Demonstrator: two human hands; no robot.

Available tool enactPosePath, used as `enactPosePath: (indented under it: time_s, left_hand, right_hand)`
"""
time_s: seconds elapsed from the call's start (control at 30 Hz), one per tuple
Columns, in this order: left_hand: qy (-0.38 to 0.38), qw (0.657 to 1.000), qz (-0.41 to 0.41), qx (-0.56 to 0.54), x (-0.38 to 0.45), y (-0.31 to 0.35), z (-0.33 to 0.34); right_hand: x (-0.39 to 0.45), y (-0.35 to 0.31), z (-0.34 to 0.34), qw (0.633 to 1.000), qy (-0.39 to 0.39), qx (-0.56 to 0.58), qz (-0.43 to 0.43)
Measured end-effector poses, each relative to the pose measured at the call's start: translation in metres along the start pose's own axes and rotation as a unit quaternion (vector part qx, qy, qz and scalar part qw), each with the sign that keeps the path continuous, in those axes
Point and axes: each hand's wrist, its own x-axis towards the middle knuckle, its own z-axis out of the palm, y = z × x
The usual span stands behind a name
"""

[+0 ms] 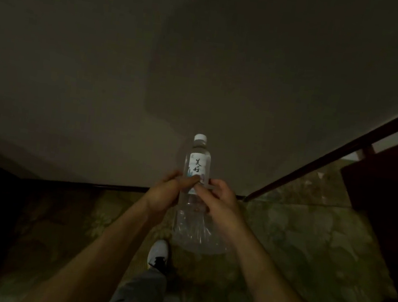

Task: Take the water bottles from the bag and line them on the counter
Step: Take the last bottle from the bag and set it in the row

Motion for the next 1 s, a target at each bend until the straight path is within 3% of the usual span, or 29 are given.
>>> enactPosePath:
  time_s: [0.27, 0.4, 0.7, 1.0]
  left_hand:
    - [0.056, 0.989, 0.133, 0.013, -0.098, 0.023, -0.046]
    - [0.080, 0.978, 0.192, -0.006, -0.149, 0.043, -0.078]
    - [0.097, 0.935, 0.340, -0.028, -0.252, 0.106, -0.166]
    - [0.137, 0.889, 0.436, -0.022, -0.383, 0.164, -0.313]
  right_hand:
    - [-0.066, -0.036, 0.060, 0.982, -0.078, -0.088, -0.151]
    - [-0.097, -0.062, 0.100, 0.969, -0.117, -0.081, -0.202]
    - [-0.153, -0.141, 0.224, 0.955, -0.180, 0.054, -0.229]
    - [-0.234, -0.191, 0.403, 0.906, -0.296, 0.126, -0.276]
